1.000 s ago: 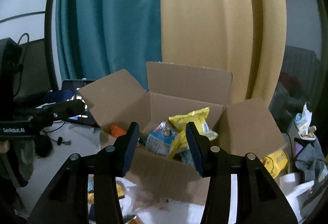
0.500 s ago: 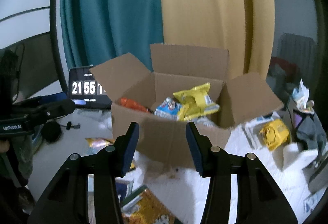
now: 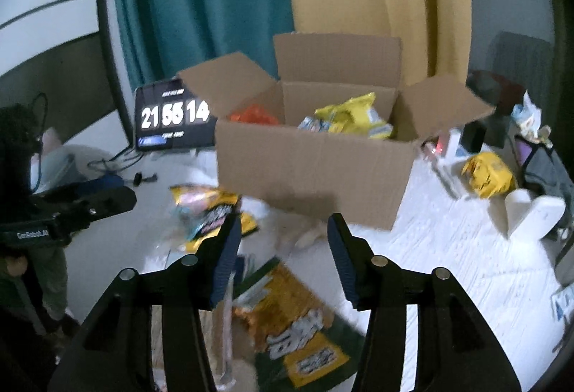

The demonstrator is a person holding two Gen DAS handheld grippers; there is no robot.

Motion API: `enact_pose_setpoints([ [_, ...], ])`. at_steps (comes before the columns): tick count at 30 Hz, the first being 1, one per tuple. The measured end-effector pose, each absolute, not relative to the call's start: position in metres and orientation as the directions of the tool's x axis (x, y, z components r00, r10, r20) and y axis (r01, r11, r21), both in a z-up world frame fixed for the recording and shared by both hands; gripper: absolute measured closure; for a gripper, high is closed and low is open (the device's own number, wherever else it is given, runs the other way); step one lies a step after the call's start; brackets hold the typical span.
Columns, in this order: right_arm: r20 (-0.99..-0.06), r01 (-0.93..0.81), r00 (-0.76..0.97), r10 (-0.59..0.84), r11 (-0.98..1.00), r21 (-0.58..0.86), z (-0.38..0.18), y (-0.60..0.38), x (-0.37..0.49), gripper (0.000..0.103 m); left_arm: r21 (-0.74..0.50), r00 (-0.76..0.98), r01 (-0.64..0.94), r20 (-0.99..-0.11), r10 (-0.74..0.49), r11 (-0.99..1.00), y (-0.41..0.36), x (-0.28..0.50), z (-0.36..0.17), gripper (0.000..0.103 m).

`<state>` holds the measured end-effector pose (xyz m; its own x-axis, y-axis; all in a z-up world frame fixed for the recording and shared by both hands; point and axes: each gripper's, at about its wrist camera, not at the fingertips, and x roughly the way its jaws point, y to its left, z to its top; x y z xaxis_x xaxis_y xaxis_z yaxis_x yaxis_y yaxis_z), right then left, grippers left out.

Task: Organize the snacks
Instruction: 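Move both tools back toward the remaining snacks on the table, then grasp the clear bread bag with left tool while right tool grasps green chip bag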

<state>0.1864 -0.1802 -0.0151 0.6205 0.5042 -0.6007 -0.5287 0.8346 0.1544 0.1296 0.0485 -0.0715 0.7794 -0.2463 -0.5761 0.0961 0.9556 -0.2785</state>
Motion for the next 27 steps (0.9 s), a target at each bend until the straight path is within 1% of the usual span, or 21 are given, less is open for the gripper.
enact_pose_setpoints([
  [6,-0.646,-0.521,0.57,0.508,0.831,0.193,-0.042,-0.18,0.175,0.042,-0.308,0.718,0.087,-0.64,-0.274,0.947,0.043,0.119,-0.1,0.019],
  [10,-0.675,-0.509,0.54,0.503,0.834,0.214,-0.057,-0.183,0.173,0.041,-0.342,0.686,0.077,-0.664,-0.299,0.937,0.035,0.114,-0.112,0.019],
  [13,-0.679,-0.502,0.541,0.497,0.838,0.214,-0.062,-0.191,0.174,0.041,-0.376,0.651,0.073,-0.684,-0.33,0.924,0.024,0.112,-0.121,0.009],
  [19,-0.677,-0.494,0.532,0.509,0.836,0.24,-0.068,-0.212,0.18,0.04,-0.395,0.608,0.068,-0.712,-0.352,0.916,-0.006,0.116,-0.127,0.007],
  [22,-0.682,-0.501,0.517,0.517,0.829,0.249,-0.076,-0.222,0.182,0.036,-0.381,0.564,0.024,-0.758,-0.327,0.924,-0.016,0.125,-0.138,0.007],
  [23,-0.683,-0.502,0.511,0.522,0.826,0.256,-0.079,-0.226,0.183,0.034,-0.386,0.556,0.009,-0.765,-0.326,0.922,-0.017,0.126,-0.141,0.007],
  [27,-0.683,-0.516,0.494,0.538,0.814,0.268,-0.087,-0.239,0.186,0.03,-0.413,0.544,-0.05,-0.775,-0.322,0.91,-0.016,0.128,-0.147,0.006],
])
